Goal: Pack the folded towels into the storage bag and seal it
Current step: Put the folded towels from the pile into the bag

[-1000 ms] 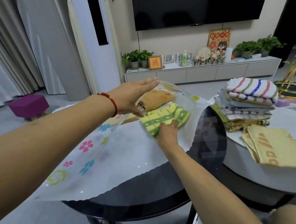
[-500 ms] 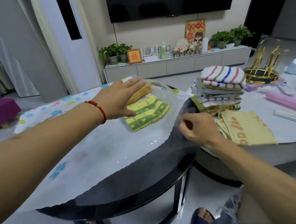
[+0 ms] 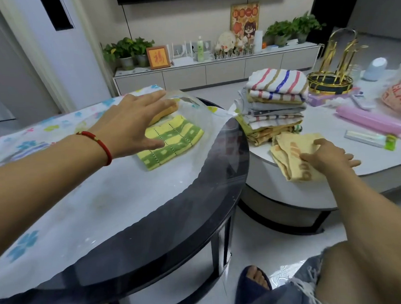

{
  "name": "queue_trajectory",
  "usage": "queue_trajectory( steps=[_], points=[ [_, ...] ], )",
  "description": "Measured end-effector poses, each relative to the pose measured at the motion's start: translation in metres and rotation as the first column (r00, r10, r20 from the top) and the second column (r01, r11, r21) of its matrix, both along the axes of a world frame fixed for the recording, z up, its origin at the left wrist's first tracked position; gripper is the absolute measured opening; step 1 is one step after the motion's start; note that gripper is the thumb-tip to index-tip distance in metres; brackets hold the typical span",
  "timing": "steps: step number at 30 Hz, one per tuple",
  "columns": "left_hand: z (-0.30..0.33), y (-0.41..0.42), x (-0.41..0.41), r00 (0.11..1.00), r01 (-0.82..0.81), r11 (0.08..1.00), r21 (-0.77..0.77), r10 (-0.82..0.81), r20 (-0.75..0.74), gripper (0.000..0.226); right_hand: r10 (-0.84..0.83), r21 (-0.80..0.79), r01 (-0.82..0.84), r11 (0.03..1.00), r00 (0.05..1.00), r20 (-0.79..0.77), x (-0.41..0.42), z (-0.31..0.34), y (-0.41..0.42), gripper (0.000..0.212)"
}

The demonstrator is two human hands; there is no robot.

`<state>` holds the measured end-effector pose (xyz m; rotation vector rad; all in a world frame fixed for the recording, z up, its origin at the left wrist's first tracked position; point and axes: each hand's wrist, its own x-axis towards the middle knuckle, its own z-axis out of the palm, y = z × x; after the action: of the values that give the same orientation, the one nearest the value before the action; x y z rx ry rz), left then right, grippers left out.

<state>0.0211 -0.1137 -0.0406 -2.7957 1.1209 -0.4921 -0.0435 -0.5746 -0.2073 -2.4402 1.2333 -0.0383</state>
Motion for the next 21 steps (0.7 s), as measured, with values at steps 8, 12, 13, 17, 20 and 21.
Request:
queue_trajectory(
  steps=[8,12,13,17,20,21],
  points=[
    [-0.002,0.023,-0.006,0.996,-0.093,0.996,0.009,0.093,-0.005,0.092,0.186,0.36,-0.301,0.883,0.929,0.321,-0.033,0.038,0.026,0.038],
    [-0.004,0.047,-0.018,0.985,-0.166,0.986,-0.013,0.166,-0.05,0.089,0.215,0.491,-0.555,0.672,0.78,0.588,-0.08,0.09,0.077,0.036],
    [-0.005,0.054,-0.021,0.98,-0.188,0.982,-0.028,0.185,-0.077,0.091,0.217,0.52,-0.631,0.575,0.731,0.647,-0.091,0.104,0.091,0.041],
    [-0.011,0.088,-0.031,0.95,-0.27,0.963,-0.018,0.263,-0.17,0.103,0.217,0.575,-0.798,0.181,0.602,0.768,-0.103,0.138,0.165,0.052],
    [-0.017,0.114,-0.037,0.928,-0.318,0.947,0.035,0.319,-0.193,0.111,0.25,0.635,-0.771,0.058,0.627,0.738,-0.074,0.133,0.237,0.048],
    [-0.015,0.122,-0.037,0.926,-0.322,0.946,0.038,0.323,-0.195,0.114,0.252,0.654,-0.755,0.046,0.643,0.724,-0.061,0.128,0.263,0.046]
  ],
)
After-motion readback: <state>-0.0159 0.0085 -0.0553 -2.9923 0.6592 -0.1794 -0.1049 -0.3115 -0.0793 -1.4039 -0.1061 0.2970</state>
